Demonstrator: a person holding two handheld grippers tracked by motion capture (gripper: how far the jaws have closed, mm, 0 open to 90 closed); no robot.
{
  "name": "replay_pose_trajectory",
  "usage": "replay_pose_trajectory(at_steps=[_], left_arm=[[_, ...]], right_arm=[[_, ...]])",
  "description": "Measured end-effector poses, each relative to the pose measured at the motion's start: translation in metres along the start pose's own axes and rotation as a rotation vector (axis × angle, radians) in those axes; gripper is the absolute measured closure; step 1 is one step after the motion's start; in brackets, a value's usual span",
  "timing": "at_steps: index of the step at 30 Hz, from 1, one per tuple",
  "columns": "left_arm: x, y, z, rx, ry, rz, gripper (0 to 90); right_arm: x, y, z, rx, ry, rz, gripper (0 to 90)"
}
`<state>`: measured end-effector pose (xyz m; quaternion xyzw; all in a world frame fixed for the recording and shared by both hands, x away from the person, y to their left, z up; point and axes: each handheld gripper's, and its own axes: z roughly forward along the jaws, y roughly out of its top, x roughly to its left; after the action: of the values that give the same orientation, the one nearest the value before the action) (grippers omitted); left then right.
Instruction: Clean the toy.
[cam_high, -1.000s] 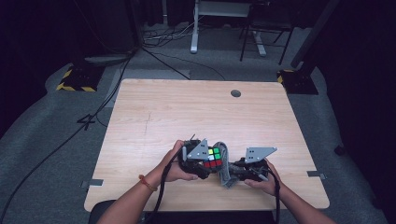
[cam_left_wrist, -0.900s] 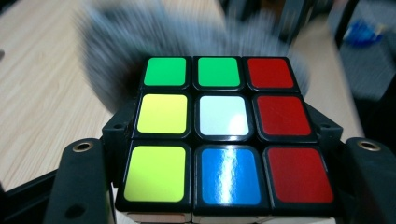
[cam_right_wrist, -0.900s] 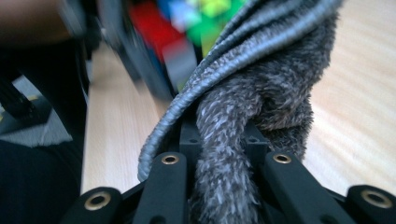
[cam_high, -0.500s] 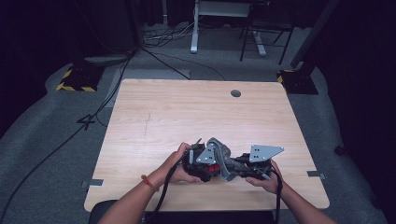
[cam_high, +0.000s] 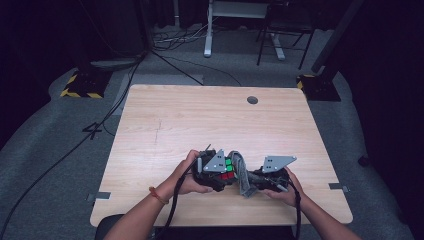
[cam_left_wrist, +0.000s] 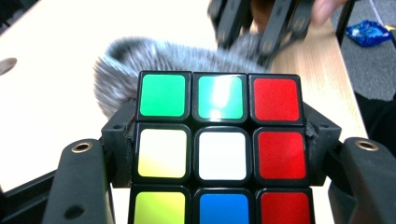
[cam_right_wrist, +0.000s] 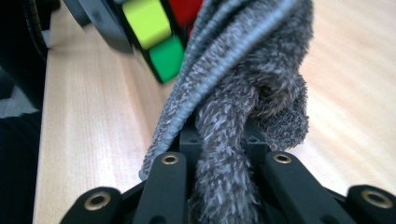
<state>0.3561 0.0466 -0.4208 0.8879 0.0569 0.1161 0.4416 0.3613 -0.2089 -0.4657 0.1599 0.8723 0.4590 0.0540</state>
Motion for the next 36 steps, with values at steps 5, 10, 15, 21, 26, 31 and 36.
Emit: replay_pose_trajectory(at_steps=[5,10,15,21,26,31,36], left_arm=[[-0.002,0.001,-0.001,-0.034,-0.007,0.006,33.2],[0.002,-0.002,-0.004,-0.049,-0.019,-0.021,33.0],[0.003,-0.004,-0.005,-0.035,-0.036,-0.025,32.8],[0.004,-0.006,-0.002,0.001,-0.032,-0.026,32.6],[0.003,-0.006,0.003,0.043,-0.023,-0.017,32.6],[-0.006,-0.006,0.015,0.138,0.008,0.043,32.9],[-0.003,-0.006,0.012,0.103,0.006,0.016,33.2]], right_arm=[[0.003,0.000,0.004,-0.047,0.069,0.021,77.4],[0.006,0.004,0.001,-0.104,0.083,0.025,77.5],[0.006,0.004,-0.004,-0.134,0.089,0.020,77.5],[0.006,0.006,-0.011,-0.166,0.084,0.022,77.6],[0.006,0.008,-0.014,-0.184,0.074,0.017,77.6],[0.010,0.014,-0.018,-0.210,0.077,-0.009,77.7],[0.013,0.016,-0.018,-0.189,0.027,-0.029,77.7]])
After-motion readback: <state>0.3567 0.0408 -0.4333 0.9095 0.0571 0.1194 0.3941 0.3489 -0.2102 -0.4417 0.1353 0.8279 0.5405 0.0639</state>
